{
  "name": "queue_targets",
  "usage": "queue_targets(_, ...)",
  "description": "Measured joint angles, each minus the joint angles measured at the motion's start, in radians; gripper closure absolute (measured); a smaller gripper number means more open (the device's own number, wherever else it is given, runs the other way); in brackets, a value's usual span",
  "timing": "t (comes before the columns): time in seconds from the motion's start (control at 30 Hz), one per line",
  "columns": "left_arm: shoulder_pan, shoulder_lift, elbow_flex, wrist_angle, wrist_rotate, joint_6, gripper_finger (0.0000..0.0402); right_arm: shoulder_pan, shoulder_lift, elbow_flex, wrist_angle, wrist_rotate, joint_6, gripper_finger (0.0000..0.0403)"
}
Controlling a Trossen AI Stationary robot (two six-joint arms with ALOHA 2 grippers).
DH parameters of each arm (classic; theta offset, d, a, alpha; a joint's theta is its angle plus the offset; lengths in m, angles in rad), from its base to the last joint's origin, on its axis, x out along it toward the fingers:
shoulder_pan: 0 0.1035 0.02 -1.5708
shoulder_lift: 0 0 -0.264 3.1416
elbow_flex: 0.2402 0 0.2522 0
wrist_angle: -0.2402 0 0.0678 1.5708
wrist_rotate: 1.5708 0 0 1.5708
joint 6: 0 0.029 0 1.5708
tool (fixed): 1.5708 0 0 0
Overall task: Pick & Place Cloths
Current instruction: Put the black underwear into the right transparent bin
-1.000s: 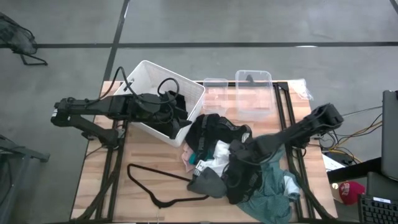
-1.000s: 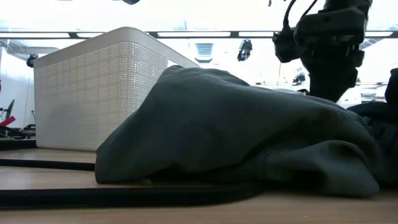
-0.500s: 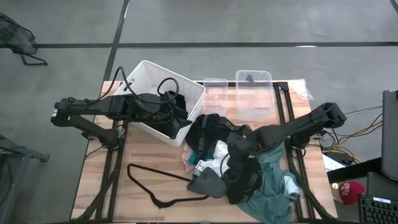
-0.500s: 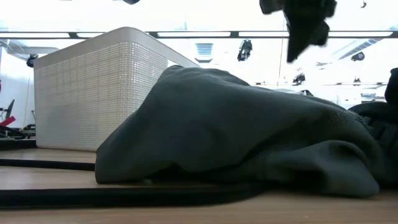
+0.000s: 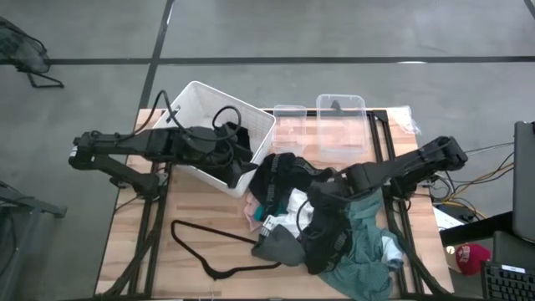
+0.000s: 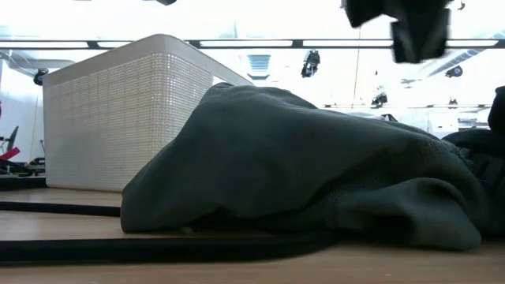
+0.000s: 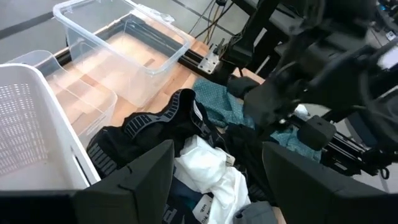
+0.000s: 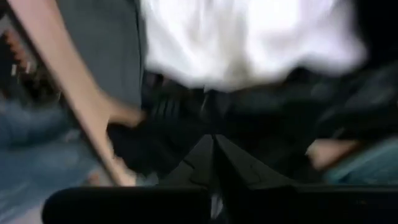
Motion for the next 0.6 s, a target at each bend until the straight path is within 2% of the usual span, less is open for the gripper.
queue_targets(0.13,-0.009,0.0,-0.004,0.001,0.001,0.004,0.0151,0.035,0.0,-0.067,0.004,-0.029,0.056,0.034)
queue_targets(0.27,-0.009,0.0,-0.02,-0.003,0.0,0.0,0.0151,0.043,0.001,-0.143,0.059,-0.021,0.17,0.0268)
queue_targets(0.43,-0.012,0.0,-0.034,0.003,0.0,-0.001,0.0151,0.053,0.002,-0.205,0.117,-0.023,0.215,0.0182)
queue_targets(0.6,-0.013,0.0,-0.034,0.019,0.0,-0.006,0.0151,0.051,0.002,-0.265,0.168,-0.005,0.249,0.0127)
